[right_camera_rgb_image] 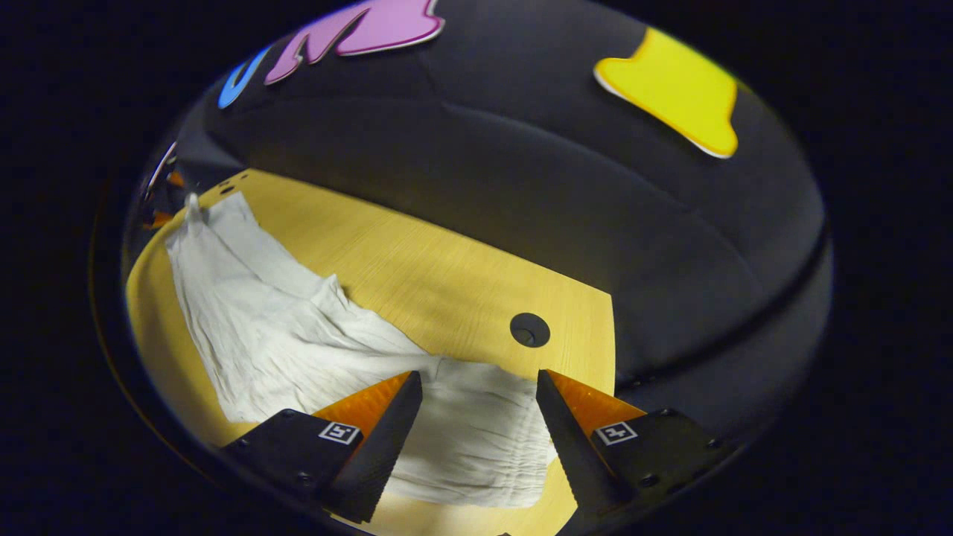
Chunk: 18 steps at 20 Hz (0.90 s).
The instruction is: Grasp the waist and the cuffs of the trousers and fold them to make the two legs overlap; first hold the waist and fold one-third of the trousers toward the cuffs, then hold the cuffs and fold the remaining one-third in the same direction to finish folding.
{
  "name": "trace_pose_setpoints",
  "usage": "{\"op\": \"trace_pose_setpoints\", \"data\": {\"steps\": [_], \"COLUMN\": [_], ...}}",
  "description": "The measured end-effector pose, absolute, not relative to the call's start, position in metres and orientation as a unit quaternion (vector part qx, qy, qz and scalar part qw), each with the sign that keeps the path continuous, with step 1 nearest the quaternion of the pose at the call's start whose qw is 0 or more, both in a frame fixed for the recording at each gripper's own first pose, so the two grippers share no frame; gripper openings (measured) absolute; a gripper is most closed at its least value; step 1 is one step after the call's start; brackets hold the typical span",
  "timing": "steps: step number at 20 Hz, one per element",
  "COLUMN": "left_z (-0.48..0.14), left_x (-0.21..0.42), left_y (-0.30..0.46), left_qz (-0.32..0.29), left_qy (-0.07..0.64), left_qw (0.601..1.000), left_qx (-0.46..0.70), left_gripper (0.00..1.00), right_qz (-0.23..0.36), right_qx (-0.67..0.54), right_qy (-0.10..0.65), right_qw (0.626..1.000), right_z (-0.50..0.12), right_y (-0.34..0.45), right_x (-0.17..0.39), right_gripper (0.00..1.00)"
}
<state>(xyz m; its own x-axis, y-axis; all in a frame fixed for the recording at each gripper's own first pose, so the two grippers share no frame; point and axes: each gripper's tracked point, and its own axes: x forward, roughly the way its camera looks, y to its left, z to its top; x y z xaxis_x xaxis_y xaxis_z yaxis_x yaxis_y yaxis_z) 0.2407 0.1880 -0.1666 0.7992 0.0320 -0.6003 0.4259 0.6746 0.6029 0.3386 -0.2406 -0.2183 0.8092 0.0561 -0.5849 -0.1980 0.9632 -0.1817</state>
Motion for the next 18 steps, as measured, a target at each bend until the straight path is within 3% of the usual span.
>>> {"op": "trace_pose_setpoints", "data": {"steps": [4, 9, 12, 18], "left_z": [-0.149, -0.147, -0.163, -0.167], "left_x": [0.178, 0.108, 0.082, 0.054], "left_y": [0.173, 0.156, 0.133, 0.101], "left_qz": [-0.040, 0.085, 0.099, 0.074], "left_qy": [0.253, 0.194, 0.194, 0.210], "left_qw": [0.948, 0.977, 0.972, 0.970], "left_qx": [0.191, -0.017, -0.083, -0.096], "left_gripper": [0.97, 0.97, 0.97, 0.96], "right_qz": [0.011, -0.064, -0.101, -0.183], "right_qx": [-0.053, 0.062, 0.152, 0.226], "right_qy": [0.268, 0.257, 0.242, 0.235], "right_qw": [0.962, 0.962, 0.953, 0.927], "right_z": [-0.197, -0.213, -0.233, -0.276], "right_y": [-0.263, -0.282, -0.293, -0.321], "right_x": [0.308, 0.273, 0.262, 0.254], "right_gripper": [0.98, 0.98, 0.99, 0.99]}}
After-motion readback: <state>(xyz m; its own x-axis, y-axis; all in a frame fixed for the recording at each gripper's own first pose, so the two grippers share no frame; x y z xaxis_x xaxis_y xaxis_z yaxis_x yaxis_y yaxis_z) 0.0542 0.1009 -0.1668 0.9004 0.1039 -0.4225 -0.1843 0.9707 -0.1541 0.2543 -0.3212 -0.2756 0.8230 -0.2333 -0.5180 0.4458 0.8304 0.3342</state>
